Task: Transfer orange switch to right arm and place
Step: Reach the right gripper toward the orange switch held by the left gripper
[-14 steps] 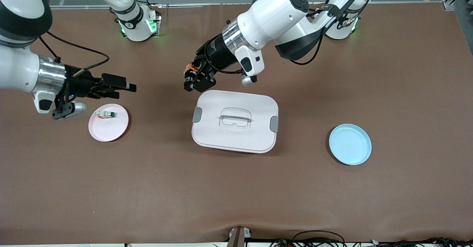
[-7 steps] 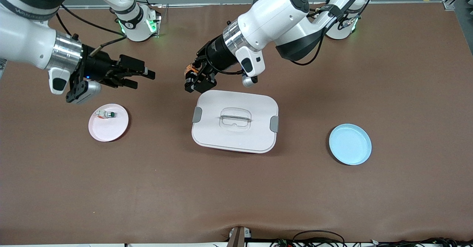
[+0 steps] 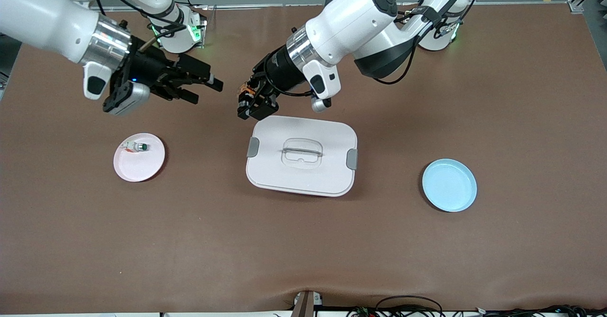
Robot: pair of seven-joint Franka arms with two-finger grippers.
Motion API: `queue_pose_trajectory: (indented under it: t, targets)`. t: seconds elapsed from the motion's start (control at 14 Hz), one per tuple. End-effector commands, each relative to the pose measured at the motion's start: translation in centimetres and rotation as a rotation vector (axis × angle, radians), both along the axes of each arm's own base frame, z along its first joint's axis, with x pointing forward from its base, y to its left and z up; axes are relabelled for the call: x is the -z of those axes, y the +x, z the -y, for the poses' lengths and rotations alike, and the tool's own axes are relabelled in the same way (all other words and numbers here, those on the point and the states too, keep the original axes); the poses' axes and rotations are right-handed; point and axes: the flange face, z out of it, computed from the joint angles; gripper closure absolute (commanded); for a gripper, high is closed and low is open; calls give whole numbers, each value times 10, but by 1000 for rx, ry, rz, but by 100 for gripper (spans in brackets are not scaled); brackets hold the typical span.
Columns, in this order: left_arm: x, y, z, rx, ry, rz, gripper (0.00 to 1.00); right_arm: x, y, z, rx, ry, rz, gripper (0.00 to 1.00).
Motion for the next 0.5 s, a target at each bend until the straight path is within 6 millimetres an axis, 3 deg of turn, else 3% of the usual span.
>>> queue_pose_trajectory:
  t: [0.0,0.43]
  targets:
    - [-5,1,1,-29,-6,14,77,0,-13,-7,19,22,8,0]
    - [-5,3,-1,-33,-5,12,76,1,-19,-27,35,24,1,0]
